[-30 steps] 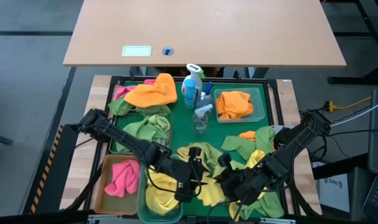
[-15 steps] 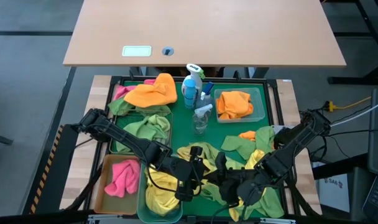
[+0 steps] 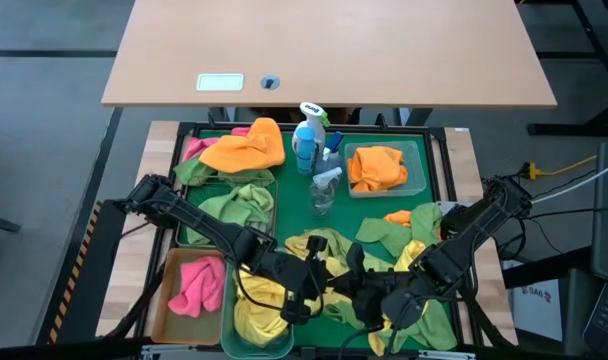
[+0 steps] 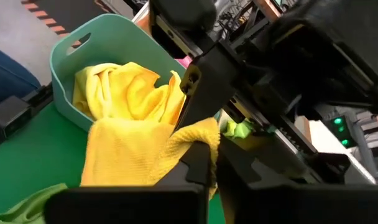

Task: Sort microfiber towel by color & place in baskets
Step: Put the yellow towel into the blue bin

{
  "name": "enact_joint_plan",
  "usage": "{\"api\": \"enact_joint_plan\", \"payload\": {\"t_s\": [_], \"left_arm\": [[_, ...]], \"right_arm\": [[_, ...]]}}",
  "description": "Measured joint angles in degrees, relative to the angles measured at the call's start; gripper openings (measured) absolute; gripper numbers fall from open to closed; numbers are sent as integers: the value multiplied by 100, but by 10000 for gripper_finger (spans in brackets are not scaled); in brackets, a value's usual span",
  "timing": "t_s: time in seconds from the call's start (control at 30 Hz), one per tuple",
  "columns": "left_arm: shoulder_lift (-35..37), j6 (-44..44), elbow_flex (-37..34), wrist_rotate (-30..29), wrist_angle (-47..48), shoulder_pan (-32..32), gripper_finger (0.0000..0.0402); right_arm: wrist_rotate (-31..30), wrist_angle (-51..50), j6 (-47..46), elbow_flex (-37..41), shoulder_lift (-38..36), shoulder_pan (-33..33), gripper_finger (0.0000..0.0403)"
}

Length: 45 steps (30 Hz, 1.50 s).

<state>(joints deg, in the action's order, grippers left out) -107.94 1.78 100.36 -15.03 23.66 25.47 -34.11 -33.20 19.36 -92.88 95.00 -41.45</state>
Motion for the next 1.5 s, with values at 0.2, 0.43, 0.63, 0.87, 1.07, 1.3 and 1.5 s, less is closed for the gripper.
{"api": "enact_joint_plan", "payload": {"t_s": [0.2, 0.43, 0.63, 0.87, 1.07, 1.3, 1.5], "left_arm": [[0, 28, 1, 2, 56, 2, 19], [0, 260, 0, -28, 123, 9, 23], [110, 280, 0, -94, 131, 99, 24], [599, 803, 0, -91, 321, 291, 21], [1175, 1902, 0, -133, 1232, 506, 23], [1599, 2980, 2, -273, 2369, 931, 23], [1519, 3386, -140, -962, 3038, 1416, 20]], "right_arm": [[-21, 1, -99, 0, 0, -9, 50], [-265, 20, -259, 0, 0, -11, 137], [-310, -644, -546, -582, 9, -22, 166], [46, -2270, -1413, -1657, 2, -20, 162], [465, -3290, -1923, -1898, -1, -20, 161], [673, -3638, -2344, -1718, 3, -20, 161], [675, -3613, -2361, -1477, 0, -19, 161]]}}
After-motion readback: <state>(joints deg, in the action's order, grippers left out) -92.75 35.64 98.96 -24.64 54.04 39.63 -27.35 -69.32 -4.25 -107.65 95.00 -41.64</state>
